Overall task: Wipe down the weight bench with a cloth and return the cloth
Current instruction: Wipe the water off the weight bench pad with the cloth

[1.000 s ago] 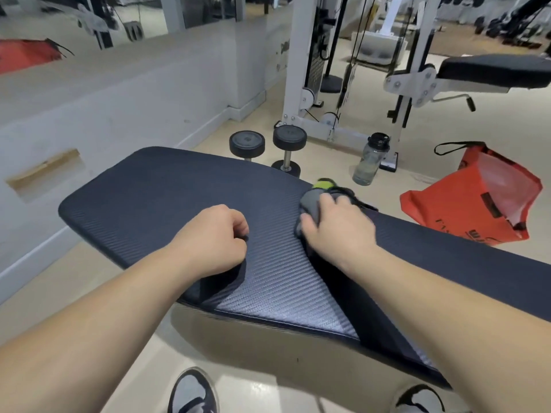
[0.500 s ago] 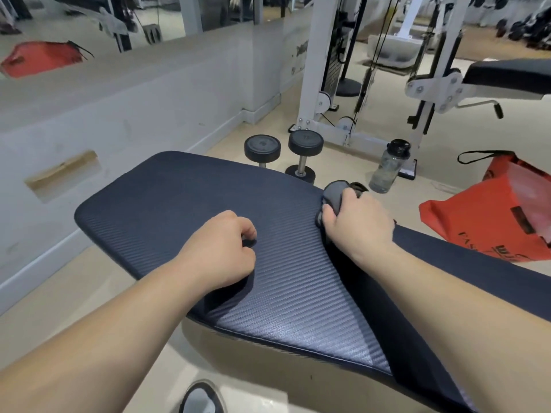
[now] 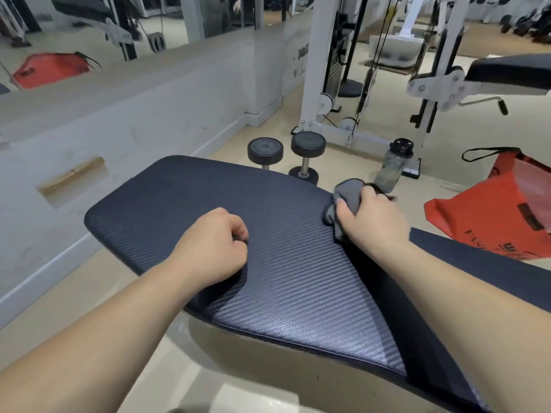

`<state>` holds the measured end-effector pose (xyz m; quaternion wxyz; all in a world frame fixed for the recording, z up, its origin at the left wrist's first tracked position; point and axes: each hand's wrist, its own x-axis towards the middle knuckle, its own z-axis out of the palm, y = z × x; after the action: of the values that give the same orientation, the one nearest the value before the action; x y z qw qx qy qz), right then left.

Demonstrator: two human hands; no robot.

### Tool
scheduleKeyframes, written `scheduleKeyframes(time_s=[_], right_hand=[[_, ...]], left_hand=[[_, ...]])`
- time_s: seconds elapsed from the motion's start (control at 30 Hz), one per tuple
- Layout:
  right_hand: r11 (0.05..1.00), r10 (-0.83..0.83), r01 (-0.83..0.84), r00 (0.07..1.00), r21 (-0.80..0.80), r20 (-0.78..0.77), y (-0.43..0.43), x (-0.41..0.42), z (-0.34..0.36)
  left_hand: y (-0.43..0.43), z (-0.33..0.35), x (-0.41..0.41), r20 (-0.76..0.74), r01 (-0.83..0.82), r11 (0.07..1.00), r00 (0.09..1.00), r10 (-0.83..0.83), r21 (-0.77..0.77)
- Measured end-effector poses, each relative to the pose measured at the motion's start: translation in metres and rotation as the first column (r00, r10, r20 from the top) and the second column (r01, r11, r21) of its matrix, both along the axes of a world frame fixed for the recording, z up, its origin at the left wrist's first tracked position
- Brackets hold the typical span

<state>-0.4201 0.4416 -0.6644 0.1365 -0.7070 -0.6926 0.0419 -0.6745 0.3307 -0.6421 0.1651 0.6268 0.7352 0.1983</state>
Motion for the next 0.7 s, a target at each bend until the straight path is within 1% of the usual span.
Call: scheduleKeyframes(time_s=[0.03, 0.1, 0.17, 0.2, 0.23, 0.3, 0.33, 0.37, 0.4, 0.47, 0.53, 0.6, 0.67, 0.7], right_hand=[[1.0, -0.009, 0.009, 1.0, 0.001, 0.029, -0.003, 0.0, 0.0], [0.998, 0.061, -0.06, 0.992, -0.012, 0.109, -0.018, -0.012, 0.004], [0.978, 0.209, -0.205, 0.969, -0.04, 0.134, -0.044, -0.035, 0.01], [0.952, 0.306, -0.301, 0.944, -0.062, 0.122, -0.061, -0.048, 0.013], [0.909, 0.415, -0.408, 0.904, -0.081, 0.099, -0.08, -0.062, 0.016], [0.786, 0.615, -0.608, 0.787, -0.108, 0.043, -0.113, -0.082, 0.021], [0.728, 0.684, -0.677, 0.728, -0.108, 0.041, -0.12, -0.085, 0.022], [0.691, 0.722, -0.716, 0.689, -0.102, 0.058, -0.121, -0.084, 0.024], [0.684, 0.729, -0.722, 0.681, -0.099, 0.072, -0.117, -0.08, 0.025], [0.744, 0.668, -0.661, 0.739, -0.096, 0.089, -0.096, -0.068, 0.023], [0.853, 0.521, -0.516, 0.844, -0.071, 0.13, -0.069, -0.049, 0.018], [0.942, 0.337, -0.334, 0.936, -0.046, 0.098, -0.047, -0.028, 0.014], [0.975, 0.222, -0.219, 0.972, -0.05, 0.075, -0.044, -0.019, 0.012], [0.976, 0.219, -0.215, 0.971, -0.047, 0.102, -0.051, -0.021, 0.012]], left_hand=[[0.0, -0.001, -0.002, -0.007, 0.003, 1.0, 1.0, -0.003, -0.008], [0.001, 0.0, -0.004, -0.019, -0.003, 1.0, 1.0, 0.002, -0.005], [0.0, 0.003, -0.003, -0.02, -0.009, 1.0, 1.0, 0.009, 0.01], [-0.002, 0.006, -0.001, -0.02, -0.009, 1.0, 1.0, 0.01, 0.021], [-0.003, 0.009, 0.0, -0.026, -0.011, 0.999, 1.0, 0.011, 0.034], [-0.007, 0.015, 0.0, -0.038, -0.034, 0.998, 0.999, 0.036, 0.054], [-0.009, 0.018, -0.001, -0.038, -0.055, 0.997, 0.998, 0.057, 0.053], [-0.011, 0.021, -0.003, -0.036, -0.077, 0.996, 0.996, 0.079, 0.05], [-0.015, 0.023, -0.004, -0.033, -0.097, 0.994, 0.995, 0.099, 0.046], [-0.023, 0.026, -0.007, -0.028, -0.121, 0.992, 0.992, 0.122, 0.035], [-0.032, 0.028, -0.009, -0.033, -0.118, 0.993, 0.992, 0.118, 0.014], [-0.04, 0.027, -0.012, -0.042, -0.099, 0.995, 0.994, 0.099, -0.001], [-0.044, 0.024, -0.015, -0.054, -0.075, 0.997, 0.996, 0.073, -0.021], [-0.045, 0.022, -0.016, -0.059, -0.066, 0.997, 0.996, 0.064, -0.032]])
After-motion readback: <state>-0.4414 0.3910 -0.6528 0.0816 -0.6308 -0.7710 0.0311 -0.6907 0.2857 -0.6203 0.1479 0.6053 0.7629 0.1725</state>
